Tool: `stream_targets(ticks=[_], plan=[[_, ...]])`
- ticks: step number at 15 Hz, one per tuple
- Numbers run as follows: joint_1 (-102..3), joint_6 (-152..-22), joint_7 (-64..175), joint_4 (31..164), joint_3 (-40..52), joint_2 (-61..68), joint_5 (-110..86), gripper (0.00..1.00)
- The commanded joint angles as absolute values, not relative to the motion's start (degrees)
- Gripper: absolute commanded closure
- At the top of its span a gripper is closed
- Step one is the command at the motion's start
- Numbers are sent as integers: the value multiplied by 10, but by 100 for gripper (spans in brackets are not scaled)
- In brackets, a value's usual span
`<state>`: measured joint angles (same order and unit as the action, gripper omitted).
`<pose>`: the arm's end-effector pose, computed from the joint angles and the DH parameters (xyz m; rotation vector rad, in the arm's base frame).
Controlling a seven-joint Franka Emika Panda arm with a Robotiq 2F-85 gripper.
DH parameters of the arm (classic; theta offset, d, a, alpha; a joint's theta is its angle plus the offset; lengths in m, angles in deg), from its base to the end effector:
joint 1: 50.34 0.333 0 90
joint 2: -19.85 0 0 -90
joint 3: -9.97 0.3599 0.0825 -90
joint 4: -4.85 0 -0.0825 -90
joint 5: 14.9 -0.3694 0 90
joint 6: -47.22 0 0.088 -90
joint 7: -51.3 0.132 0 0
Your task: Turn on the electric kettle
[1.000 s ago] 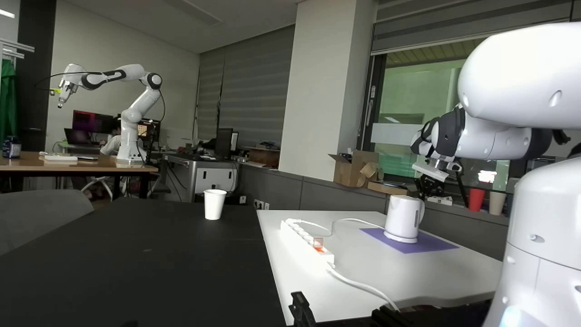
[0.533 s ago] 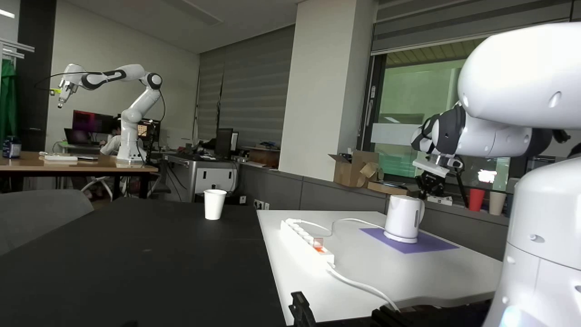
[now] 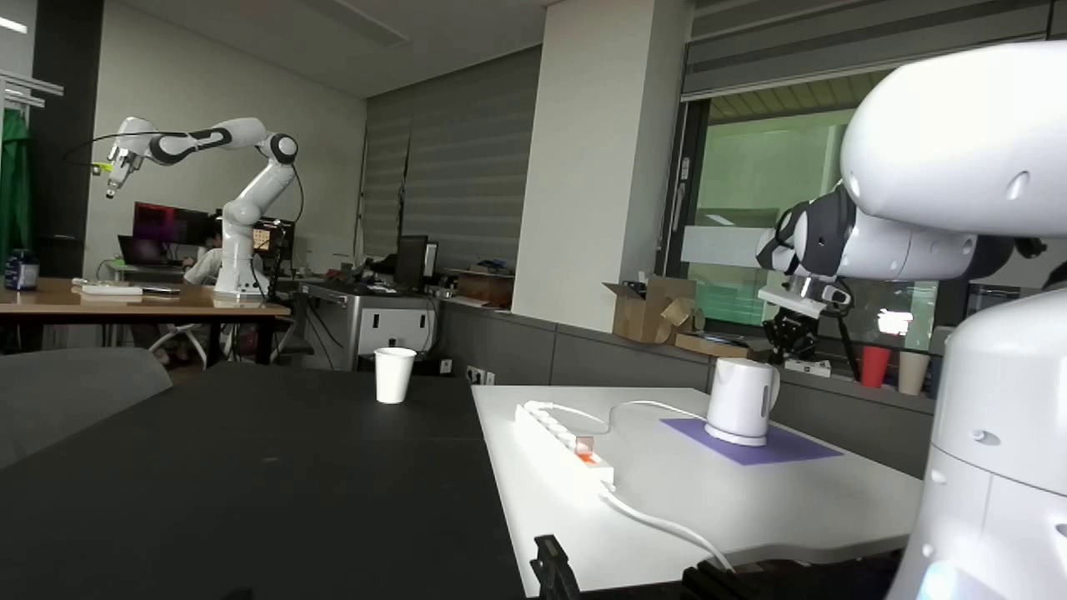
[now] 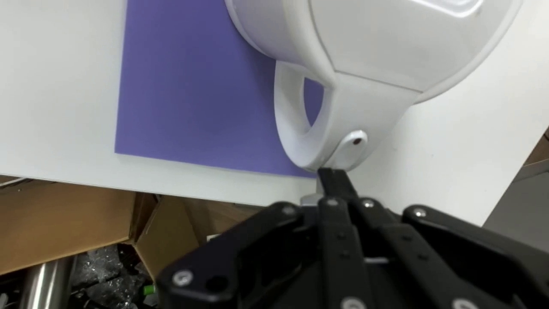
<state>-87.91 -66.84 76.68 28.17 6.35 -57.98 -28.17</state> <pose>0.6853 -0.5252 0.2303 -2.4853 1.6560 -0.3653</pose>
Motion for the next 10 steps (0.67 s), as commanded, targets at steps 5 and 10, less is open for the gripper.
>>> stream_targets(ticks=[5, 10], plan=[[-879, -653, 792, 309, 63, -560, -281, 100], [-884, -641, 801, 240, 68, -598, -274, 100]])
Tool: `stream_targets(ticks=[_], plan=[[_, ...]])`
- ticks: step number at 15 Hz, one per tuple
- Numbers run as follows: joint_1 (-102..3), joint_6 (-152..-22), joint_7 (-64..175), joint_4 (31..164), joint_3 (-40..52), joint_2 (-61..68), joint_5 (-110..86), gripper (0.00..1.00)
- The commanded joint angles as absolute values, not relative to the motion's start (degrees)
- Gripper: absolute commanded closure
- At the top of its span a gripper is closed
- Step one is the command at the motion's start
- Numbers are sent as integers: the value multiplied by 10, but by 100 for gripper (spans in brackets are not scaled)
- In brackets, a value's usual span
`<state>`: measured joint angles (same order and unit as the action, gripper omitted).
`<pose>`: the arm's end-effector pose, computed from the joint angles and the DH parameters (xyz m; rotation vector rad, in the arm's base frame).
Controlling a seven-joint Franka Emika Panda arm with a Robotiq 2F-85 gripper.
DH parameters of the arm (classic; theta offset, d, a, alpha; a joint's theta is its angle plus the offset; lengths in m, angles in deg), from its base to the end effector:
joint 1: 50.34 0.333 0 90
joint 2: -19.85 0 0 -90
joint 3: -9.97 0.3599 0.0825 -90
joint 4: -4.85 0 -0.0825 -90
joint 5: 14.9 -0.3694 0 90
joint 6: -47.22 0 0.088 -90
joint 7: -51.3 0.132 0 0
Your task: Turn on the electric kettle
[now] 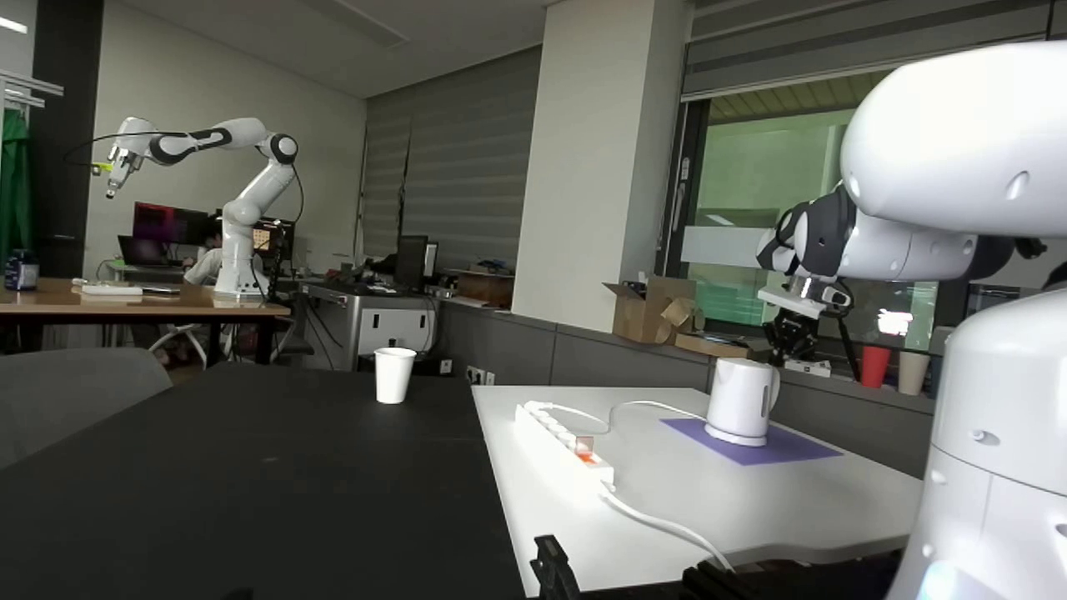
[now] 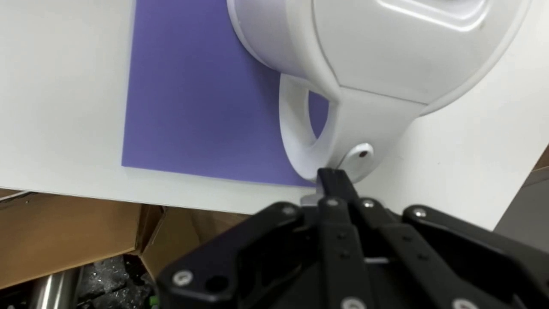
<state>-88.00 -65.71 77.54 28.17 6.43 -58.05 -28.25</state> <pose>0.6833 -0.5241 0.2271 -2.4698 1.6731 -0.3326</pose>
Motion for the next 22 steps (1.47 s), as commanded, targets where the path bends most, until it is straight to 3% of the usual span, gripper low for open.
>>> stream_targets(ticks=[1, 2, 4, 6, 7, 11, 12, 14, 16, 18, 20, 22], plan=[[-884, -641, 801, 239, 68, -598, -273, 100], [-879, -672, 794, 307, 63, -562, -281, 100], [-884, -646, 803, 239, 69, -600, -273, 100], [-879, -682, 796, 308, 63, -564, -282, 100], [-883, -657, 804, 241, 68, -602, -274, 100], [-879, -696, 797, 308, 64, -569, -283, 100], [-883, -671, 805, 241, 69, -607, -274, 100], [-883, -670, 805, 239, 70, -609, -274, 100], [-879, -705, 797, 308, 65, -573, -283, 100], [-884, -679, 806, 240, 71, -611, -276, 100], [-879, -713, 797, 309, 66, -574, -285, 100], [-883, -684, 805, 240, 72, -610, -277, 100]])
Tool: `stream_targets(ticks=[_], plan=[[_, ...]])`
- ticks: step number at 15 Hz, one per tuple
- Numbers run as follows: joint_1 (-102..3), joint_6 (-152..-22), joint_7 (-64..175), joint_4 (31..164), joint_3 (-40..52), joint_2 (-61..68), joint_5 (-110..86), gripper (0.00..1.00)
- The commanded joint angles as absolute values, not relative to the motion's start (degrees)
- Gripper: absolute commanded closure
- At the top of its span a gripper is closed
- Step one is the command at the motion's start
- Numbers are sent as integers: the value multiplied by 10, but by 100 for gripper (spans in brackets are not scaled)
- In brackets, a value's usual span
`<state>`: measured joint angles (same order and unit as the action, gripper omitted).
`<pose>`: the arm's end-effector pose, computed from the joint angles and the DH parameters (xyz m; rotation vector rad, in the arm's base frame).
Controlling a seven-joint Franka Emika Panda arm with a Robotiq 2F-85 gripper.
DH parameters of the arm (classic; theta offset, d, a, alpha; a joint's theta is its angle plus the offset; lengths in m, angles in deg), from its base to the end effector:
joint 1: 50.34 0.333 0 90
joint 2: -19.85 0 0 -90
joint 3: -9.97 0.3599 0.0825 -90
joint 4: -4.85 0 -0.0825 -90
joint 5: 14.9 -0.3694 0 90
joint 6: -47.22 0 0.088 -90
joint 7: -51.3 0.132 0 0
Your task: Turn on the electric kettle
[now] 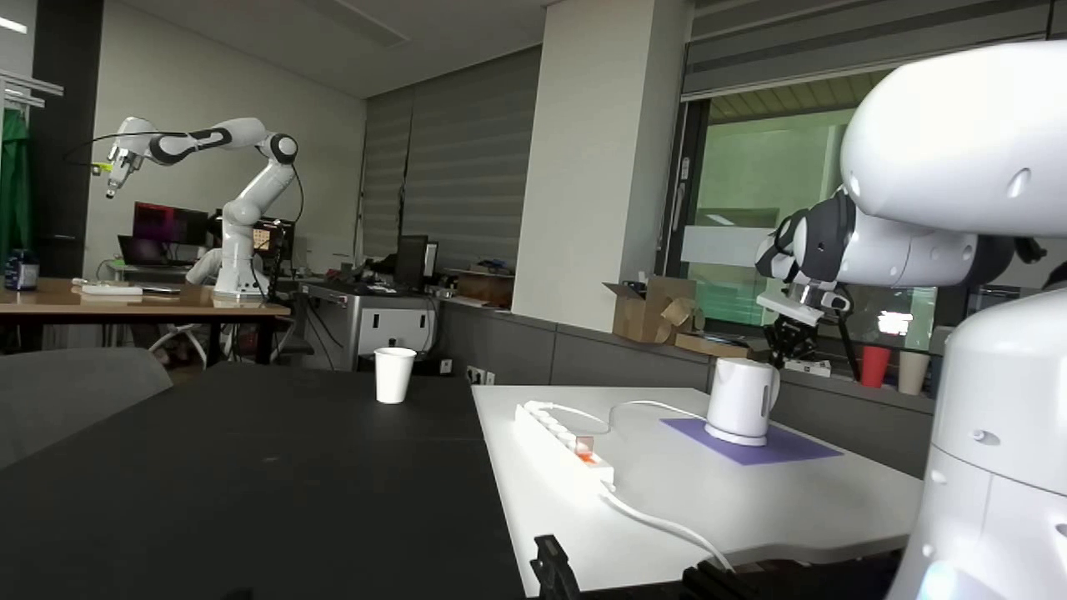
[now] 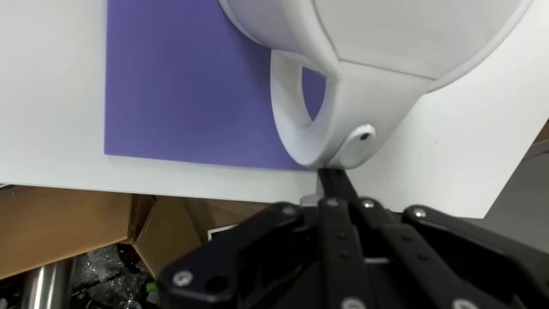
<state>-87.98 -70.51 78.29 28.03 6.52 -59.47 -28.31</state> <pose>0.6876 -0.5290 0.2164 -2.4470 1.6967 -0.4225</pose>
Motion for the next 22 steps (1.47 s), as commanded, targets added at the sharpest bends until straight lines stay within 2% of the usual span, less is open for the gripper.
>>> stream_targets(ticks=[1, 2, 3, 6, 7, 10, 11, 12, 13, 14, 15, 18, 19, 21, 22], plan=[[-878, -713, 797, 308, 67, -573, -285, 100], [-882, -683, 806, 238, 72, -610, -277, 100], [-878, -713, 797, 308, 68, -572, -285, 100], [-883, -683, 807, 241, 73, -609, -278, 100], [-879, -710, 798, 311, 69, -571, -286, 100], [-883, -676, 809, 243, 75, -608, -279, 100], [-879, -704, 800, 312, 70, -571, -288, 100], [-882, -673, 809, 241, 75, -608, -280, 100], [-878, -703, 801, 311, 71, -570, -288, 100], [-882, -672, 810, 241, 76, -608, -280, 100], [-878, -703, 802, 311, 71, -570, -288, 100], [-881, -671, 810, 241, 76, -605, -280, 100], [-877, -699, 802, 310, 73, -567, -288, 100], [-877, -702, 803, 311, 74, -567, -287, 100], [-880, -672, 812, 242, 77, -605, -280, 100]])
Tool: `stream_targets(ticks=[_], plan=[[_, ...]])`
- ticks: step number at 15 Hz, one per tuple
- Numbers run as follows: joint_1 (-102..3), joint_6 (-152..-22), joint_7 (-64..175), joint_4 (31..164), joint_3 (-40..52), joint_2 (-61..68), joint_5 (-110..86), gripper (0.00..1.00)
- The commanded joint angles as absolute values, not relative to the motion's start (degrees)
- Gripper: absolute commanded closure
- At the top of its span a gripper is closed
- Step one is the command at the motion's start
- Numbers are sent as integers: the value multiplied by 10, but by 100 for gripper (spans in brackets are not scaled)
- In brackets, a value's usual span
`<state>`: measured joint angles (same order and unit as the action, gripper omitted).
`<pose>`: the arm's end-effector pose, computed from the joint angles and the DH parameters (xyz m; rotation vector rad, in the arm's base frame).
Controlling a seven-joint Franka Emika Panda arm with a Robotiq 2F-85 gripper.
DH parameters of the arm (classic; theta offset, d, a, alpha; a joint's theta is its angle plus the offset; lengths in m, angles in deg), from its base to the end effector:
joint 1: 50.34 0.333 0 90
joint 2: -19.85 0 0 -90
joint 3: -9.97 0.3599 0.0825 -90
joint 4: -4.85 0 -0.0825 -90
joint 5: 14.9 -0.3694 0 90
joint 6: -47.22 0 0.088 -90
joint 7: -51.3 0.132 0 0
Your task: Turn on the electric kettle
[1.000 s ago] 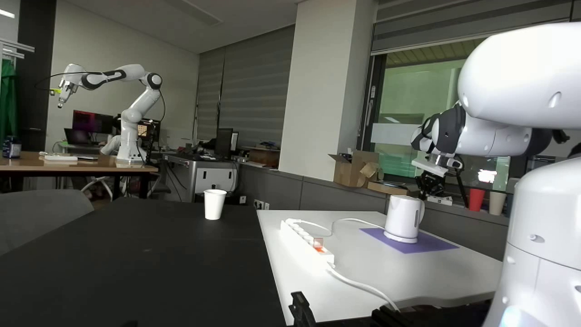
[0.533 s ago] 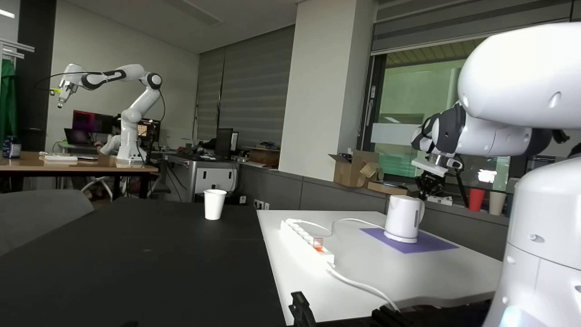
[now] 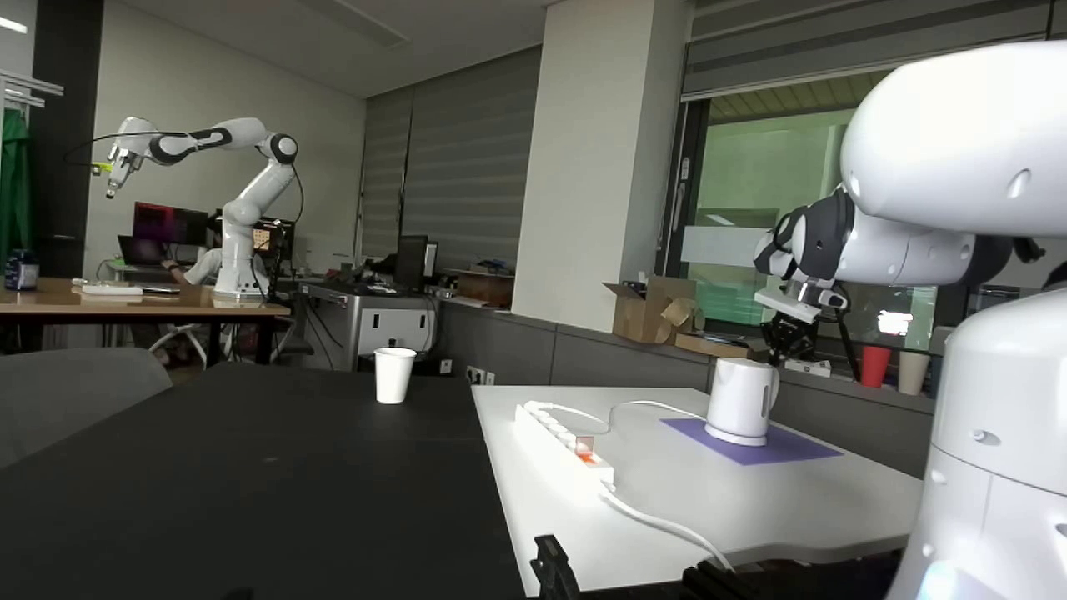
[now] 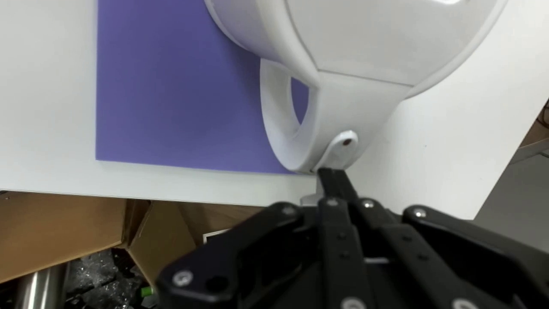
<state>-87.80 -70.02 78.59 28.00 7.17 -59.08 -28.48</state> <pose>0.6915 -0.5240 0.2217 -2.4331 1.6891 -0.4188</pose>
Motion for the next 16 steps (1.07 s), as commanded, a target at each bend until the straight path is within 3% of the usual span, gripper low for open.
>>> stream_targets(ticks=[1, 4, 5, 7, 9, 10, 12, 13, 14, 15, 16], plan=[[-877, -702, 803, 311, 74, -567, -287, 100], [-880, -672, 812, 241, 78, -606, -279, 100], [-876, -700, 804, 311, 75, -568, -287, 100], [-876, -704, 804, 312, 74, -569, -286, 100], [-880, -673, 813, 242, 77, -608, -279, 100], [-877, -701, 806, 312, 74, -571, -285, 100], [-881, -674, 815, 243, 77, -610, -278, 100], [-878, -703, 808, 314, 73, -573, -285, 100], [-882, -672, 816, 244, 77, -611, -278, 100], [-880, -703, 810, 315, 73, -574, -285, 100], [-885, -672, 819, 245, 77, -613, -279, 100]])
